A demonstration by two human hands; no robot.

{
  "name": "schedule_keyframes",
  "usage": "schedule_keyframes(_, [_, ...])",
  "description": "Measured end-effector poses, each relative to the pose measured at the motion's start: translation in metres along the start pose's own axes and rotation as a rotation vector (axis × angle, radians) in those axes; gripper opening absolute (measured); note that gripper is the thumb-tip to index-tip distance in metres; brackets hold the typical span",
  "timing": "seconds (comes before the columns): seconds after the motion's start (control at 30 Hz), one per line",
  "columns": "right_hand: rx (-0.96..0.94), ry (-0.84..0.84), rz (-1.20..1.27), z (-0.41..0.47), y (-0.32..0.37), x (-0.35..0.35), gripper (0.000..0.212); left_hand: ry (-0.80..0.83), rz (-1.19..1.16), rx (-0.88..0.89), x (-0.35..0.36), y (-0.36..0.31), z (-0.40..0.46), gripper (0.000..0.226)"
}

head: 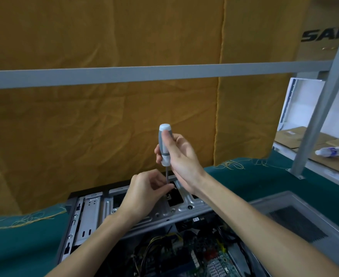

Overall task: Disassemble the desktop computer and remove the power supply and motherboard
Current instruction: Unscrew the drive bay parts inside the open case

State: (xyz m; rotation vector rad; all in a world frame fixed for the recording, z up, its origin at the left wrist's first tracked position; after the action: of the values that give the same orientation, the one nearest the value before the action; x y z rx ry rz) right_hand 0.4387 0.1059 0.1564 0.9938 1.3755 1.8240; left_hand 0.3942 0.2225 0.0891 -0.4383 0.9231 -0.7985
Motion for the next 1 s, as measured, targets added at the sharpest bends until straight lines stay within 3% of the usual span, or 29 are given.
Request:
schedule_keyframes(0.1, [-0.007,0.013,0.039,0.001,0.001,-0.004,0.048,0.036,0.022,0.019,0.004,0.000,0.000,0.014])
schedule_keyframes(0.23, [0.029,0.043,0.068,0.001,0.000,-0.003,0.060,0.198,-0.056,0.033,0.007,-0.001,0.000,0.016])
schedule_keyframes(0.47, [-0.050,0.028,0.077,-0.001,0.005,-0.003,0.056,0.071,0.025,0.019,-0.001,0.002,0.003,0.015])
schedule_keyframes(0.63, [-0.018,0.031,0.025,-0.001,0.002,0.000,0.057,0.199,-0.007,0.067,-0.001,0.001,0.001,0.011])
schedule_keyframes(0.77, [-0.072,0.009,-0.009,-0.002,0.007,-0.001,0.059,0.147,0.065,0.046,-0.003,0.001,0.002,0.013])
schedule_keyframes(0.9, [-0.148,-0.056,-0.050,-0.001,0.008,-0.006,0.035,0.153,0.075,0.058,0.000,-0.002,0.003,0.013])
schedule_keyframes(1.0, [-0.133,-0.031,-0.062,-0.001,0.007,-0.004,0.042,0.218,0.075,0.072,-0.001,-0.002,0.004,0.011])
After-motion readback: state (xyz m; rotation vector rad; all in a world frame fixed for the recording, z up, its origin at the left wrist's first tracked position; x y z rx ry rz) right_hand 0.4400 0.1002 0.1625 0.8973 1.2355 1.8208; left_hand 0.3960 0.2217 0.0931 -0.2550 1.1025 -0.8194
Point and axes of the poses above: each hand's wrist, its own z-axis towards the middle knuckle, its own x-axis out of the palm, y = z × x, the point moved 4 cm from there along z, towards the middle knuckle, and after that the axes turned 8 degrees about x, right-handed, at the moved point
